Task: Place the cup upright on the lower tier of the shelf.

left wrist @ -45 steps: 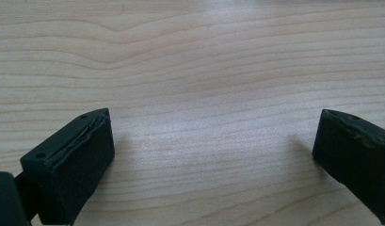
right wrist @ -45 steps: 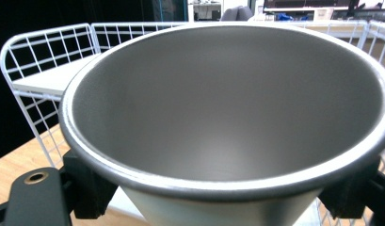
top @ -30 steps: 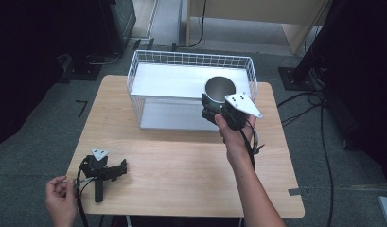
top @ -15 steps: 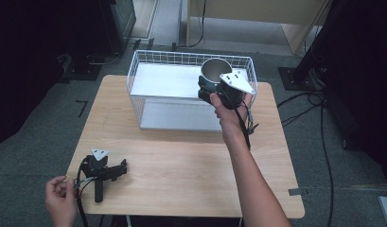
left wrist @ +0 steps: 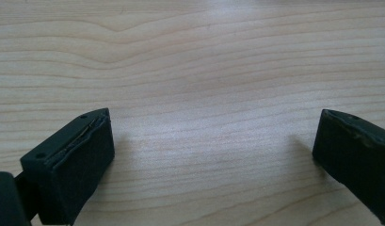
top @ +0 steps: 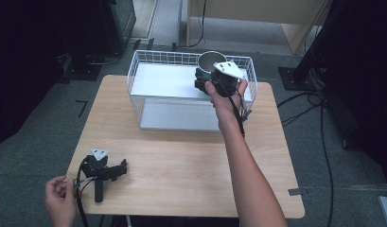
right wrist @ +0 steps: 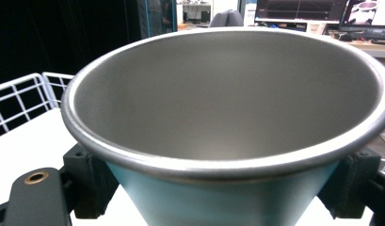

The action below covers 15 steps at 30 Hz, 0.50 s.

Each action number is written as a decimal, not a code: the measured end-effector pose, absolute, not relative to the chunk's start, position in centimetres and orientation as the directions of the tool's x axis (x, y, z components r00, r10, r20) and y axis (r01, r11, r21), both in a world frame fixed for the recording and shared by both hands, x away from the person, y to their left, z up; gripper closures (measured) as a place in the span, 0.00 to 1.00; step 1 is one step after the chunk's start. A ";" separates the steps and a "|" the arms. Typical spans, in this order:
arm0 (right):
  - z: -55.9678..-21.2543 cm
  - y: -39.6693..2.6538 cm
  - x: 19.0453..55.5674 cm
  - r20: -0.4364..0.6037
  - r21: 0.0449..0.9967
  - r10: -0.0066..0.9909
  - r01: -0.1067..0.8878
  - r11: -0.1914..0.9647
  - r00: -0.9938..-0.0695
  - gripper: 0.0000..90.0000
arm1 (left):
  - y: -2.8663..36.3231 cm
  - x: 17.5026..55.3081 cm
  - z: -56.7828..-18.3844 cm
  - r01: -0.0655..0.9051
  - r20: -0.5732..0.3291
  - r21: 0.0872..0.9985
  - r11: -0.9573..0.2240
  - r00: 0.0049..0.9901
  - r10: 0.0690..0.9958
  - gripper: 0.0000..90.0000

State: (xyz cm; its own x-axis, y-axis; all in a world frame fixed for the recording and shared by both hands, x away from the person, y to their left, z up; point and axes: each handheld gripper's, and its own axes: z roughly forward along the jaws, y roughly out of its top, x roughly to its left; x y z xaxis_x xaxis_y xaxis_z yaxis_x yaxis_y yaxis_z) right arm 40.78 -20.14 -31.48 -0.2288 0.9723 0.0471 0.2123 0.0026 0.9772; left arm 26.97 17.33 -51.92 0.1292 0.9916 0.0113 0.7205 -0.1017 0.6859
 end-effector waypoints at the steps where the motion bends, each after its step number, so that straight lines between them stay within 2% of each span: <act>1: -31.6 -20.1 41.0 0.051 0.976 0.972 0.217 0.000 -0.228 0.17 | 17.3 27.0 -51.9 0.721 0.012 0.686 -0.102 0.129 0.992 0.00; 11: -32.0 -20.4 41.9 0.076 0.973 0.970 0.229 -0.023 -0.229 0.17 | 17.3 27.0 -51.9 0.721 0.012 0.686 -0.102 0.129 0.992 0.00; 15: -32.1 -20.8 42.0 0.091 0.973 0.966 0.229 -0.035 -0.242 0.14 | 17.3 27.0 -51.9 0.721 0.012 0.686 -0.102 0.129 0.992 0.00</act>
